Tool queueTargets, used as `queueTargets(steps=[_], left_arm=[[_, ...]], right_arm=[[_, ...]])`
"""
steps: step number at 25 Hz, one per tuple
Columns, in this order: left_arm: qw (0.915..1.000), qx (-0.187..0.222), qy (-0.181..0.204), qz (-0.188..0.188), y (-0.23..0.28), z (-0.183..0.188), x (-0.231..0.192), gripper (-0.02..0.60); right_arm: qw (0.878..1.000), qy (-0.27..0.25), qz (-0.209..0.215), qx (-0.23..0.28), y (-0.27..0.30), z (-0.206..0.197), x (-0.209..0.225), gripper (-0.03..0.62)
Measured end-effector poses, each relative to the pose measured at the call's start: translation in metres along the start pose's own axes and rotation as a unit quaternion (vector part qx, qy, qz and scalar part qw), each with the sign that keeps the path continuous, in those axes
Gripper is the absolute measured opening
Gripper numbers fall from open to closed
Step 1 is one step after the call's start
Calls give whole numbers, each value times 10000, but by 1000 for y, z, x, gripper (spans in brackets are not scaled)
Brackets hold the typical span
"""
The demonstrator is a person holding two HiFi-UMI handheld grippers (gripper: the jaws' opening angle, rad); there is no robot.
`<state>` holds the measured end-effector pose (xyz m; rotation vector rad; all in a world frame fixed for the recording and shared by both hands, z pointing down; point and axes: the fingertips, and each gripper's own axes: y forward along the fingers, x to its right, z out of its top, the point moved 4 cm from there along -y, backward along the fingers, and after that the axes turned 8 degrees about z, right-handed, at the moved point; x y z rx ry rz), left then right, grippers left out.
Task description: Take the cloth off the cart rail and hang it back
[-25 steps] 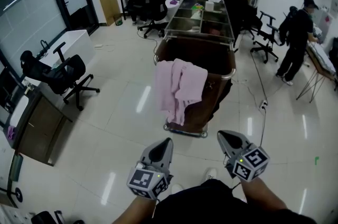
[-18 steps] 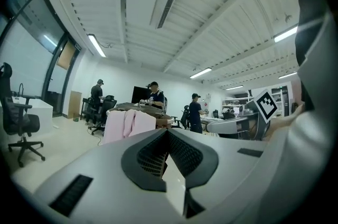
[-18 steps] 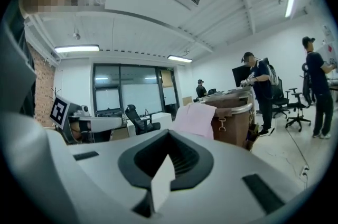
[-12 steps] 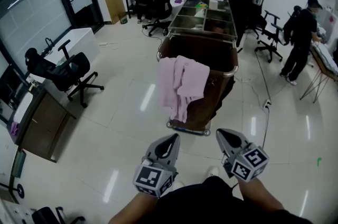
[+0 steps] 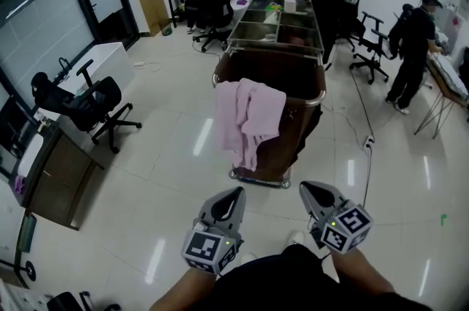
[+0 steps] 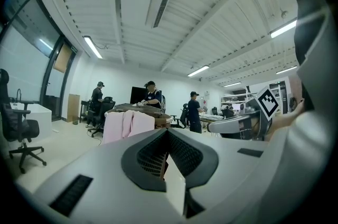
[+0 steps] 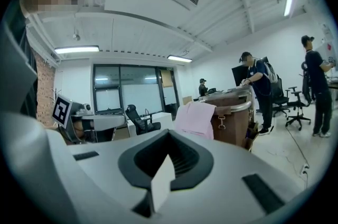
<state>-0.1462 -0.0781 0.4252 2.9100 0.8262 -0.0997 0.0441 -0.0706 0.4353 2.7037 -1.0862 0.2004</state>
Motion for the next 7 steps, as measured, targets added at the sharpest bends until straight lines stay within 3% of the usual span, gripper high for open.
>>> queueTargets(steps=[7], left_arm=[[10000,3,-45,-16,-1,4,1,0]], right_arm=[[10000,-44,16,-1,-1,6,-1,9]])
